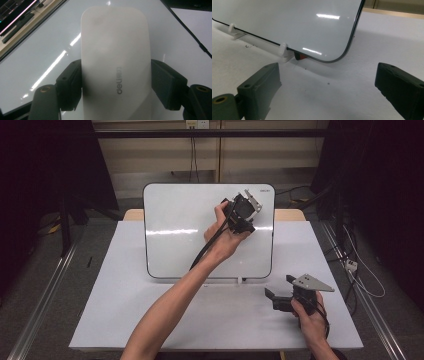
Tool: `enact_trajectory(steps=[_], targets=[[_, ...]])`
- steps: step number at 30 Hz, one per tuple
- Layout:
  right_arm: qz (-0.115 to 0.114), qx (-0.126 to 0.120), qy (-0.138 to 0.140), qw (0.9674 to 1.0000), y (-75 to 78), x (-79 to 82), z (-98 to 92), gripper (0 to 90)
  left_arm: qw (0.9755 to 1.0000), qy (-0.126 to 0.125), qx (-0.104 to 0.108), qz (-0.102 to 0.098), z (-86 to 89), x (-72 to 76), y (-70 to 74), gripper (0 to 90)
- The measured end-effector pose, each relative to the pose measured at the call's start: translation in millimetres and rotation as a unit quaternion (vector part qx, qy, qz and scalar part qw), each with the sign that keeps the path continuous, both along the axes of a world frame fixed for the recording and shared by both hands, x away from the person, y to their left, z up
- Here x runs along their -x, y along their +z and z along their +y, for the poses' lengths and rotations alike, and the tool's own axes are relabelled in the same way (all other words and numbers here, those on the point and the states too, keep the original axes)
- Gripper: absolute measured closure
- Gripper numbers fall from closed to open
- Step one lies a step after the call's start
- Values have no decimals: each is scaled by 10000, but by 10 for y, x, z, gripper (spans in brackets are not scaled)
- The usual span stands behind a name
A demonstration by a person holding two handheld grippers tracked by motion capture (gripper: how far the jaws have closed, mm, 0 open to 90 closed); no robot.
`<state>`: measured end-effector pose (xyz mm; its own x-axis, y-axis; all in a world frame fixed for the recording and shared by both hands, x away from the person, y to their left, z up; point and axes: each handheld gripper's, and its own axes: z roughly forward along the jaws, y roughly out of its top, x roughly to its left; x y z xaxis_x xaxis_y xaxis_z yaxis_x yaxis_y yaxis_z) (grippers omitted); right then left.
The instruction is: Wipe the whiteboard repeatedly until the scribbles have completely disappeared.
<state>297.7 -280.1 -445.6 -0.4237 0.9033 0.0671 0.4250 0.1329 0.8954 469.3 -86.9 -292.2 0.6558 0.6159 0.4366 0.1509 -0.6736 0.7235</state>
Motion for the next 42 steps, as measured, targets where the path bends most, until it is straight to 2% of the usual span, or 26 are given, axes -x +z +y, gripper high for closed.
enact_trajectory(steps=[5, 9, 14, 21, 23, 25, 27, 32, 42], targets=[[0, -10, -4, 10000, 4, 8, -9, 59, 10000, 18, 76, -9, 77, -15, 23, 307], [12, -22, -13, 10000, 0, 5, -14, 59, 9997, 151, 173, 54, 229, -67, 75, 308], [12, 1, -1, 10000, -1, -1, -1, 58, 9995, 255, 191, 4, 429, -101, 112, 310], [6, 12, -18, 10000, -2, -4, 1, 59, 9972, 581, 456, 63, 787, -165, 159, 310], [13, 11, -17, 10000, -4, -9, 2, 59, 9968, 583, 528, 107, 830, -179, 169, 310], [8, 15, -17, 10000, -5, -11, 7, 59, 9973, 568, 450, 85, 795, -172, 167, 310], [19, 25, -15, 10000, -2, -10, 10, 59, 9975, 623, 326, -20, 723, -160, 152, 309], [20, 7, -11, 10000, -2, -12, 5, 59, 9975, 593, 394, 32, 628, -182, 161, 308], [19, -9, -7, 10000, 1, -8, 3, 59, 9988, 386, 304, 6, 366, -163, 153, 306]])
